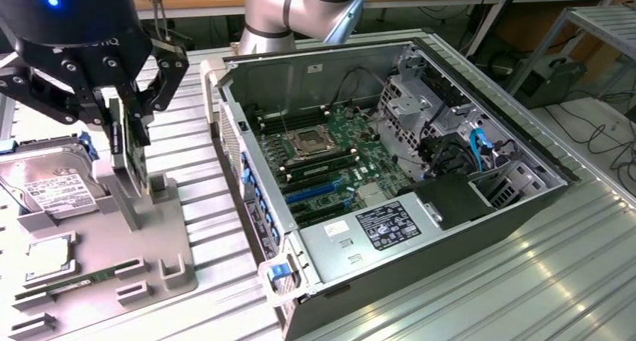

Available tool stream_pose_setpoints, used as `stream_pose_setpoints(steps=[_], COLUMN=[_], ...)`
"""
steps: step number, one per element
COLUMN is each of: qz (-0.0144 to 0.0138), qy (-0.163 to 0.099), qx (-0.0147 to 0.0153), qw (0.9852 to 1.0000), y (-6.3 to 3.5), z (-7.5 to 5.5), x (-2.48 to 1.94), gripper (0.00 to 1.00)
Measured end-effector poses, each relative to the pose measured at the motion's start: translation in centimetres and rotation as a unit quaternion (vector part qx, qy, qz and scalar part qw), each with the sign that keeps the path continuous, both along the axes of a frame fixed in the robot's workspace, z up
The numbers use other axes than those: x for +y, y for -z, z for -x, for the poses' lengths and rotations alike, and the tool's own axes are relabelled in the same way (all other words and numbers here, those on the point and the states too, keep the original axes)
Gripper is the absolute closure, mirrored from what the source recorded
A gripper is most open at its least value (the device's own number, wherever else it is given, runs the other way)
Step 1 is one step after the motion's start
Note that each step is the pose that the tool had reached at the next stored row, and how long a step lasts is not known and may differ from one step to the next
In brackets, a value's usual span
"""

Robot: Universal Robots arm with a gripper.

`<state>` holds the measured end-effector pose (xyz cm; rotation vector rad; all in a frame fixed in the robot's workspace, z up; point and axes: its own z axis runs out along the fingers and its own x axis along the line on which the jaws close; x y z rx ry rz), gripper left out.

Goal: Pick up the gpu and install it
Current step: 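Pick up the gpu and move the gpu toward the slot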

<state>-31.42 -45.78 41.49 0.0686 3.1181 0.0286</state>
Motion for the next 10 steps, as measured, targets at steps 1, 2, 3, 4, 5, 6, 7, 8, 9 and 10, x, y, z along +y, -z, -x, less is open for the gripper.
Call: stream_pose_setpoints(steps=[1, 2, 3, 4, 5, 6, 7, 8, 9, 10], qz=[0.0038, 0.0048, 0.0057, 0.0064, 0.007, 0.0077, 0.0081, 0.0085, 0.0086, 0.0088], qy=[0.0, 0.0, 0.0, 0.0, 0.0, 0.0, 0.0, 0.0, 0.0, 0.0], qx=[0.0001, 0.0001, 0.0, 0.0001, 0.0001, 0.0, 0.0, 0.0001, 0.0, 0.0], qw=[1.0, 1.0, 1.0, 1.0, 1.0, 1.0, 1.0, 1.0, 1.0, 1.0], y=[-0.58, -0.81, -1.04, -1.27, -1.5, -1.76, -2.0, -2.36, -2.64, -2.92], z=[0.0, 0.0, 0.0, 0.0, 0.0, 0.0, 0.0, 0.0, 0.0, 0.0], x=[0.0, 0.0, 0.0, 0.0, 0.0, 0.0, 0.0, 0.0, 0.0, 0.0], gripper=[0.72, 0.72, 0.72, 0.72, 0.72, 0.72, 0.72, 0.72, 0.72, 0.72])
